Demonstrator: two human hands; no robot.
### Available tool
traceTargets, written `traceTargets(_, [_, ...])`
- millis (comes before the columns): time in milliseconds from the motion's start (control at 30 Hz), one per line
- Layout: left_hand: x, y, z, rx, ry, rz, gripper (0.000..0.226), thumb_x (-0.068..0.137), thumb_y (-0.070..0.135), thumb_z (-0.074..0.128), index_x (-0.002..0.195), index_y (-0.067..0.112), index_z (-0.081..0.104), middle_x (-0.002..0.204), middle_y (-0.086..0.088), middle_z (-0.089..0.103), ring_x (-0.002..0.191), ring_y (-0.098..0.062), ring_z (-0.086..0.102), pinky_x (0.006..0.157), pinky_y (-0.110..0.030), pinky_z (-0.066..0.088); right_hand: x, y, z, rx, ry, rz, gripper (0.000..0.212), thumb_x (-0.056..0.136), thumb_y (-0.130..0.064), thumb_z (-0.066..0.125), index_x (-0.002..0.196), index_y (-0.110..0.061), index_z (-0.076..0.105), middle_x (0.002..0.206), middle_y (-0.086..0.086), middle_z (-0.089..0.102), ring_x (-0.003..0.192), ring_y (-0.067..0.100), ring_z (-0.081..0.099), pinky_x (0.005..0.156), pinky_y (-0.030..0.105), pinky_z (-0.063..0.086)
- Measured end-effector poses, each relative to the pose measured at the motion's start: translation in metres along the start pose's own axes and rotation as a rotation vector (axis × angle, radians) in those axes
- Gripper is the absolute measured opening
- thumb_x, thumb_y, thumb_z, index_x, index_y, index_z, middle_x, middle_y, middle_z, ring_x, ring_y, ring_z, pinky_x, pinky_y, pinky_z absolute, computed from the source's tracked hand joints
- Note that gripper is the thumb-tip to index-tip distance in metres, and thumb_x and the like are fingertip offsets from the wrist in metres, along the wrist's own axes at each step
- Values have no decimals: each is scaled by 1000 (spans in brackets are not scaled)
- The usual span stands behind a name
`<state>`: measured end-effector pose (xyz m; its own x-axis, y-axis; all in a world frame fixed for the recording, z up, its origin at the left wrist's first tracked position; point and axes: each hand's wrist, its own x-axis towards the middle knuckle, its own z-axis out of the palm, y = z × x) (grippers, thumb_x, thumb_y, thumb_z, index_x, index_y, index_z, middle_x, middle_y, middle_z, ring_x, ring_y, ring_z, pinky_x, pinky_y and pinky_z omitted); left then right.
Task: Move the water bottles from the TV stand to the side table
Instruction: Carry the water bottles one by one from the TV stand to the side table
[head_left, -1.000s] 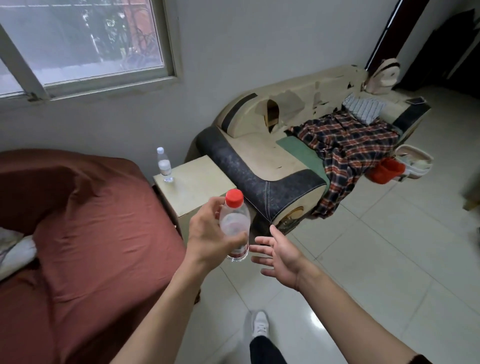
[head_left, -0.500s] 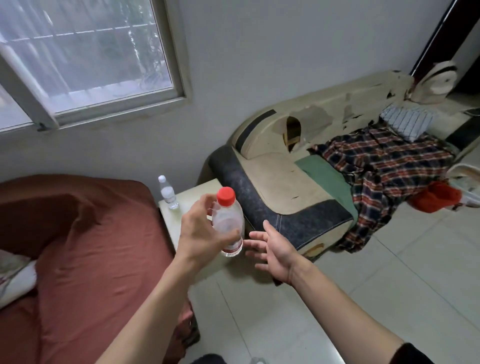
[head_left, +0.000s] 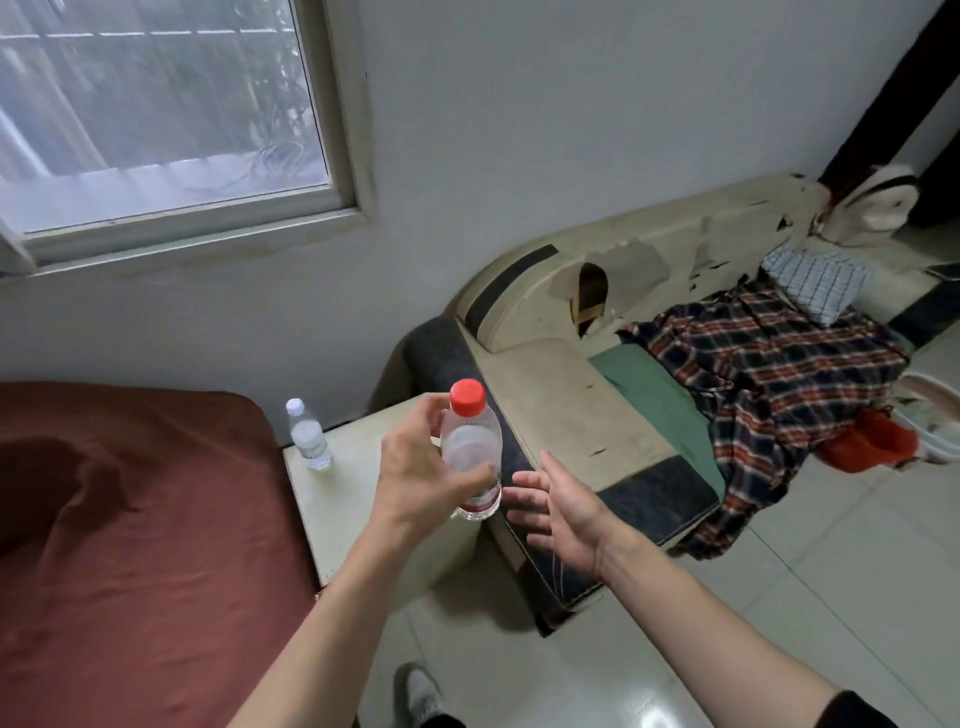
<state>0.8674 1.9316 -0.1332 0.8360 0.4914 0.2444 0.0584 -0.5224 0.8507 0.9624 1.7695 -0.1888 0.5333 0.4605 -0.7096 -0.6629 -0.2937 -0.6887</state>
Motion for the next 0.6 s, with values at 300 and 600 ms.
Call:
traceTargets(300, [89, -55, -11, -12, -14, -39, 57, 60, 27, 85, 109, 30, 57, 98, 11, 66, 91, -5, 62, 72, -27, 55, 82, -55, 33, -37, -4, 21, 66, 97, -63, 26, 139, -17, 48, 133, 3, 60, 118, 25, 54, 99, 41, 35])
traceTargets(600, [153, -95, -5, 51, 38, -112, 57, 62, 29, 85, 111, 30, 57, 100, 13, 65, 93, -6, 62, 72, -28, 54, 172, -92, 39, -64, -78, 86, 70, 96, -66, 27, 142, -18, 47, 135, 3, 60, 127, 27, 52, 117, 54, 24])
